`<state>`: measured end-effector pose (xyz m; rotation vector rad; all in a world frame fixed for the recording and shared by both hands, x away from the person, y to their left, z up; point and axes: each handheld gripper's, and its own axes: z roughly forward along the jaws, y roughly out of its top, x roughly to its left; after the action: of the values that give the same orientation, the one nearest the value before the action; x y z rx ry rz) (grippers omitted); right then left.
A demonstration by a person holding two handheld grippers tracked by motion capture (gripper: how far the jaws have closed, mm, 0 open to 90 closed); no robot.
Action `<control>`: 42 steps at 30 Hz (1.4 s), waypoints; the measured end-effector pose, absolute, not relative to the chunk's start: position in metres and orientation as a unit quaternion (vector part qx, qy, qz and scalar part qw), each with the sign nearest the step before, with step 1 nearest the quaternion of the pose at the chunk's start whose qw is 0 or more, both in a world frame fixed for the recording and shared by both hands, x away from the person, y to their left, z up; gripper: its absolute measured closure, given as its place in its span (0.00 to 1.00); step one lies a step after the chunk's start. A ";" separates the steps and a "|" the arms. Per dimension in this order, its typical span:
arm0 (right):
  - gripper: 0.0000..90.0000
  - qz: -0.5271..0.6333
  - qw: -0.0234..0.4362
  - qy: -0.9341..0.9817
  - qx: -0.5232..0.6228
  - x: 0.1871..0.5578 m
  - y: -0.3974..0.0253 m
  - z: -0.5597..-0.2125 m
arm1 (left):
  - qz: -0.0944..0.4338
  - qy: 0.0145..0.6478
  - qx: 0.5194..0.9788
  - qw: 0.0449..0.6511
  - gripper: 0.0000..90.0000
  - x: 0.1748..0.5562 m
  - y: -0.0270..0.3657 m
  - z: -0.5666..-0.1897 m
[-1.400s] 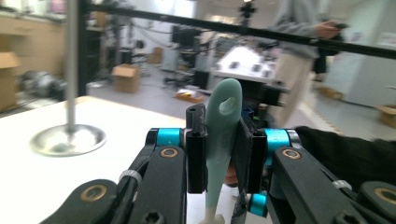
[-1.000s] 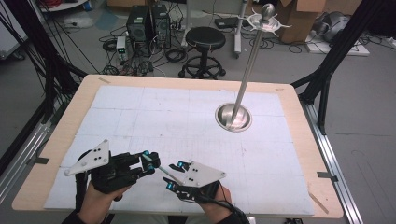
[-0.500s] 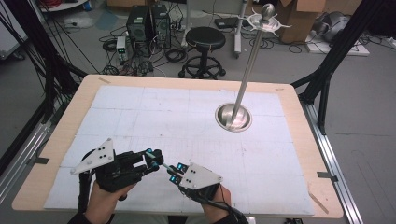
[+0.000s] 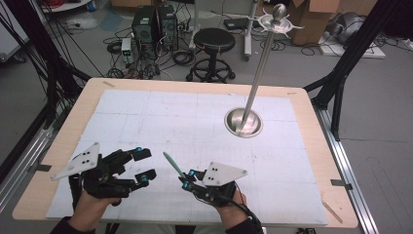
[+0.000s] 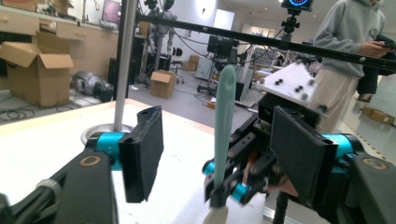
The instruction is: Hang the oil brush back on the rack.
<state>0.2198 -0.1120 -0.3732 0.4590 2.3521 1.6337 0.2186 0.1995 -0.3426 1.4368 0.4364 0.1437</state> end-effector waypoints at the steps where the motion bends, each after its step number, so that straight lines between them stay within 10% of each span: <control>1: 0.94 0.568 0.105 0.801 0.156 0.222 -0.115 -0.374 | 0.066 0.197 0.653 0.729 0.36 0.219 0.202 -0.343; 13: 0.94 0.624 0.057 0.755 0.192 0.261 -0.153 -0.358 | 0.090 0.213 0.665 0.711 0.21 0.225 0.226 -0.375; 42: 0.94 0.652 0.141 0.679 0.307 0.378 -0.230 -0.249 | 0.108 0.233 0.675 0.692 0.20 0.231 0.233 -0.385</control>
<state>0.3781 -0.2295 -0.2494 0.8866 1.9595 1.8820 0.2309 0.2331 -0.3854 1.5086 0.5214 0.2412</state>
